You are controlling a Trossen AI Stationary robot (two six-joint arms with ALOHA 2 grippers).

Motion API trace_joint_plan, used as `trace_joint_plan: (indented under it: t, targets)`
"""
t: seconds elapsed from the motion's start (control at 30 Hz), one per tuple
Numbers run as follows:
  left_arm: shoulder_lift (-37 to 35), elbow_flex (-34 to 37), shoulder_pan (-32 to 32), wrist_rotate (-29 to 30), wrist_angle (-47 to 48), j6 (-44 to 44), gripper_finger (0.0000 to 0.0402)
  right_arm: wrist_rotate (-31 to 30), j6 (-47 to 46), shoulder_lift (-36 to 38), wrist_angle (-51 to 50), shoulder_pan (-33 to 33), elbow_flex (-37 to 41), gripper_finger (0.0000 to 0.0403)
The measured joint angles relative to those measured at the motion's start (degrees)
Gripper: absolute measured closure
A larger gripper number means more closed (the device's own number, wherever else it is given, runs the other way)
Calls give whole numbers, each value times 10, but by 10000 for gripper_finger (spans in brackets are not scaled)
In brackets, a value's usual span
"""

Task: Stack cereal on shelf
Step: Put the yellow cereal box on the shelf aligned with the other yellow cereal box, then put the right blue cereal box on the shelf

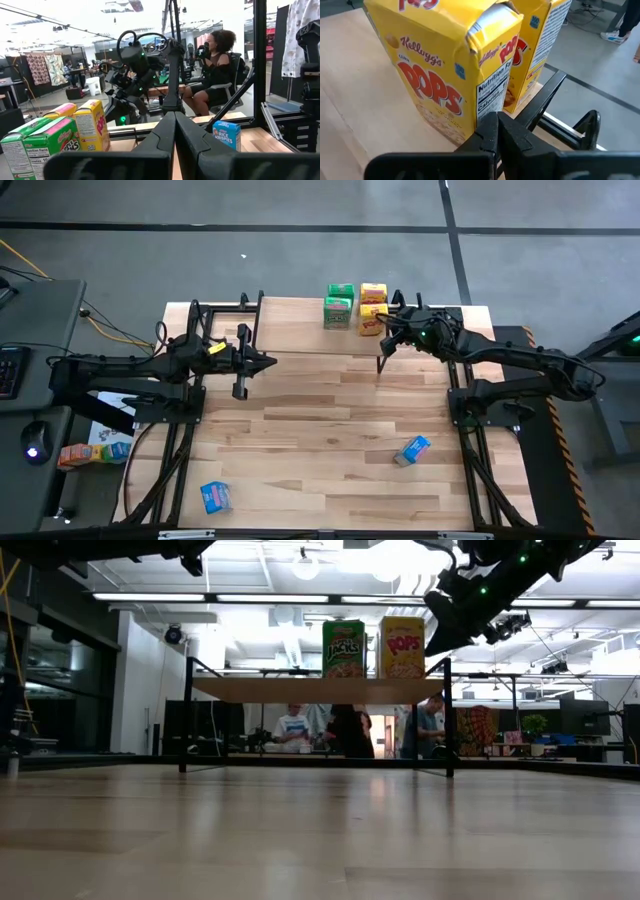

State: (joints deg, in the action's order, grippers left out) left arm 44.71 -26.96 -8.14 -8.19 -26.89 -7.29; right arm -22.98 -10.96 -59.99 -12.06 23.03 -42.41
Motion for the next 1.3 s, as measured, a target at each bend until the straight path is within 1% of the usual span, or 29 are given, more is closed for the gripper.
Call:
trace_joint_plan:
  t: [0.23,0.43,0.5,0.57,0.63,0.7,0.77,0.83,0.87,0.9,0.93,1.0,1.1,1.2,1.3]
  targets:
    - [0,0,0,0,0,0,401,22,-35,0,4,0,0,403]
    - [0,0,0,0,1,2,401,19,-20,9,-8,1,-1,403]
    - [0,0,0,0,6,2,401,19,-21,23,-77,1,-24,403]
    - [0,0,0,0,10,2,401,24,-29,41,-167,-6,-59,403]
    - [0,0,0,0,10,1,401,54,-39,58,-253,-21,-94,403]
    - [0,0,0,0,9,1,401,108,-61,71,-302,-43,-120,403]
    - [0,0,-1,0,7,1,401,181,-97,82,-311,-71,-133,403]
    - [0,0,-1,0,5,1,401,259,-127,84,-300,-104,-135,403]
    - [0,0,-1,0,4,1,401,282,-135,83,-282,-126,-133,403]
    - [0,0,-1,0,4,0,401,291,-141,81,-262,-149,-131,403]
    - [0,0,-1,0,4,0,401,285,-145,78,-249,-171,-131,402]
    - [0,0,-1,0,4,1,401,255,-145,68,-231,-210,-132,398]
    - [0,0,-1,0,5,2,401,219,-148,50,-231,-252,-145,373]
    - [0,0,-1,0,5,2,401,190,-176,29,-256,-284,-167,328]
    - [0,0,-1,0,5,1,401,169,-206,1,-307,-307,-196,273]
